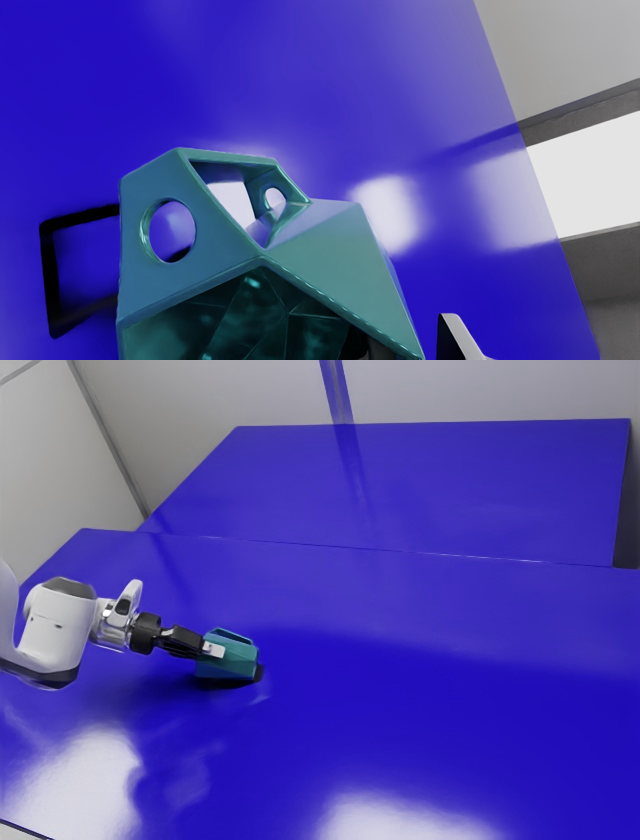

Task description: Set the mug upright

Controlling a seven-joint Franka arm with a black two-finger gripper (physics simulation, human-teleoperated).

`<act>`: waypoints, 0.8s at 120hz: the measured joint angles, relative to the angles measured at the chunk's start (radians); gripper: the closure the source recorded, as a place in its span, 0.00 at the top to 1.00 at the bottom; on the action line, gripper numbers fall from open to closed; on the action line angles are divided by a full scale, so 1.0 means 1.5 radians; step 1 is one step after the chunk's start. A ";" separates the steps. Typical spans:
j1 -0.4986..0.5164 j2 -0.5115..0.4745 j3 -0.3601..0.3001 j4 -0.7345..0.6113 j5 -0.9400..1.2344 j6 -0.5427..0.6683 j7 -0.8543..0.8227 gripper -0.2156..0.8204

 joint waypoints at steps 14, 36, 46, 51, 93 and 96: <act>-0.002 -0.001 0.000 0.000 0.000 0.000 0.001 0.09; -0.011 -0.011 -0.001 0.001 0.000 0.001 0.004 0.06; -0.016 -0.023 -0.001 0.001 0.000 0.002 0.005 0.05; -0.019 -0.029 0.000 0.001 0.001 0.002 0.006 0.05; -0.109 -0.132 0.005 0.016 0.107 0.041 -0.022 0.04; -0.114 -0.140 0.005 0.016 0.123 0.043 -0.027 0.04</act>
